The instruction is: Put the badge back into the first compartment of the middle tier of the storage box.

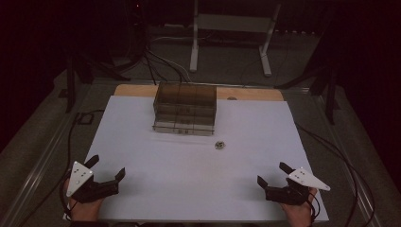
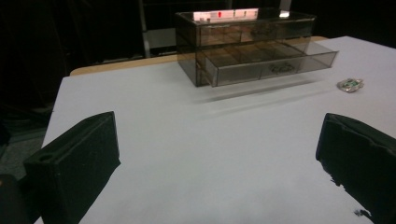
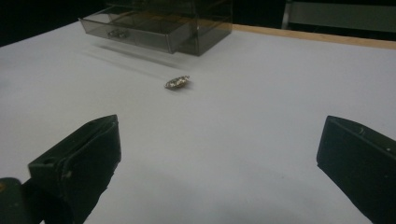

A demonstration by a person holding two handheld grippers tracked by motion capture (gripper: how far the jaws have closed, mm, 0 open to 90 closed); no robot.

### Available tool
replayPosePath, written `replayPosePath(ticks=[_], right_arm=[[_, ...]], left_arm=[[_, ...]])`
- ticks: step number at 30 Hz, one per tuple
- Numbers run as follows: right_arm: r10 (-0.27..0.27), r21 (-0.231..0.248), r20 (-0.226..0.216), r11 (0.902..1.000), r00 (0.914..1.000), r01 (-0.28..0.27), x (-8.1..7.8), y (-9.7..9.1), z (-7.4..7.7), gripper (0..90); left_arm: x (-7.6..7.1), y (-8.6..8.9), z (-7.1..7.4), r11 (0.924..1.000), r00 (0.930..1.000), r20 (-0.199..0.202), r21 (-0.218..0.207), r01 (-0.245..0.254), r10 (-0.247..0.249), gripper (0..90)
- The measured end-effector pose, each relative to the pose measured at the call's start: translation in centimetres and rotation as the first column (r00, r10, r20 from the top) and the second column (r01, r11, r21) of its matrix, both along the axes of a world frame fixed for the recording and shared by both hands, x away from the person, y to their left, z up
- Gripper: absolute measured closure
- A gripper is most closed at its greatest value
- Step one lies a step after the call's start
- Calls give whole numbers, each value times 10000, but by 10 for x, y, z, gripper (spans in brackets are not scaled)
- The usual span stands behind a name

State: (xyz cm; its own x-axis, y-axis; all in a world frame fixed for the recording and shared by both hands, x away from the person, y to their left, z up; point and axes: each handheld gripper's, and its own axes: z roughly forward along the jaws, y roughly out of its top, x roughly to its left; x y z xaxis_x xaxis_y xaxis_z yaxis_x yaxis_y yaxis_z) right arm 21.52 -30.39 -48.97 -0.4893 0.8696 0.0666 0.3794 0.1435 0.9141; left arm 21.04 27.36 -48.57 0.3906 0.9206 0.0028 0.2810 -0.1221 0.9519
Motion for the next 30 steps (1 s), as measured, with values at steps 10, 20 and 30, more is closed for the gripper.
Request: replayPosePath(ticks=[10, 20, 30], right_arm=[[-116, -243, -153, 9996, 9998, 112, 2, 4, -2, 0], [-448, 195, -605, 9988, 9972, 460, 12, -1, 7, 0], [-178, -363, -809, 9992, 9966, 149, 32, 16, 28, 0]], left_arm=[[-2, 2, -1, 9998, 9998, 17, 91, -193, 192, 3], [-2, 1, -2, 9997, 9998, 60, 172, -176, 175, 4], [-4, 0, -4, 9993, 9999, 22, 352, -137, 136, 3]])
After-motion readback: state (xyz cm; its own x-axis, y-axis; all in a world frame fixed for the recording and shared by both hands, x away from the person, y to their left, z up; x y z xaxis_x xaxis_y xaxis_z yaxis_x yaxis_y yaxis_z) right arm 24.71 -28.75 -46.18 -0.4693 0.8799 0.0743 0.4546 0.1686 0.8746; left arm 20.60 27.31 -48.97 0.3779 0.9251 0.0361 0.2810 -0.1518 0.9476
